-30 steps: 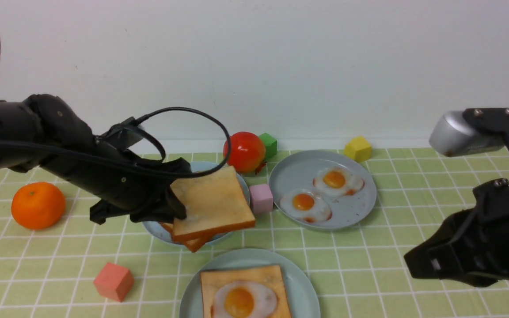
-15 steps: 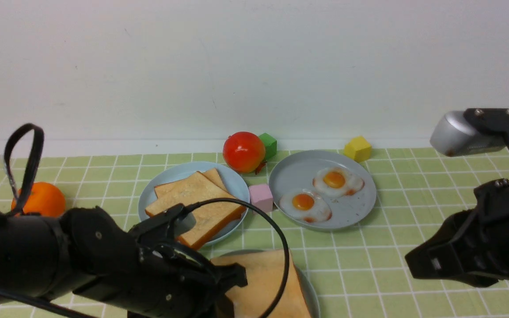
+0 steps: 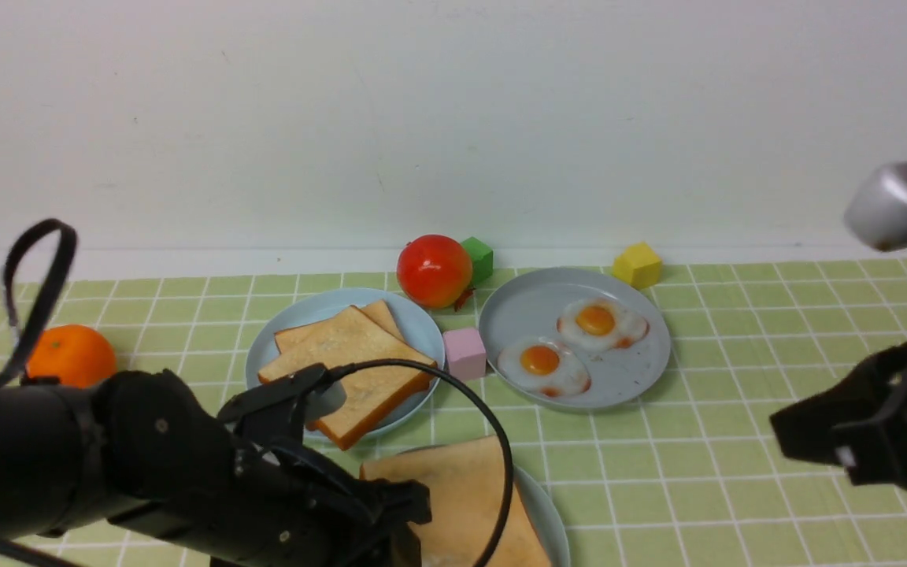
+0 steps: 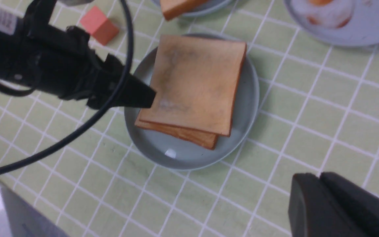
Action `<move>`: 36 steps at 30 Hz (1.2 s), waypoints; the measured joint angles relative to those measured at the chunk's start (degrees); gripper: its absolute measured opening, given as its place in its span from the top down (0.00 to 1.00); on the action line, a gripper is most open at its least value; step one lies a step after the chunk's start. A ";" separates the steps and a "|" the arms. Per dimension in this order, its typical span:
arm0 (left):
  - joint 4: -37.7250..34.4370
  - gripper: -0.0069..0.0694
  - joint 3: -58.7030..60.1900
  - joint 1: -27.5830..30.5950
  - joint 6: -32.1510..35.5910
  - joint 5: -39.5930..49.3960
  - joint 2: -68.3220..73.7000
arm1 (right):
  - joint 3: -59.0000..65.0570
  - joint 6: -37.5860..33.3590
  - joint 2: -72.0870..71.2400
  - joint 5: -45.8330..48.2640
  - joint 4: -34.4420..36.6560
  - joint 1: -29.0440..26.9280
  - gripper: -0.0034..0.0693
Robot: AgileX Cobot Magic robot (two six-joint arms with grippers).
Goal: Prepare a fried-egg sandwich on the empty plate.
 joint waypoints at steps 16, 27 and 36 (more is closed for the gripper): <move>25.29 0.48 1.10 0.00 -15.59 27.99 -38.58 | 22.87 5.76 -40.91 -18.31 -14.60 0.00 0.84; 16.29 0.93 5.37 0.00 -18.66 31.28 -63.39 | 38.65 5.76 -47.32 -33.17 -14.97 0.00 0.83; 15.57 0.93 5.43 0.00 -19.54 32.63 -69.17 | 43.63 5.76 -47.32 -33.37 -14.91 0.00 0.82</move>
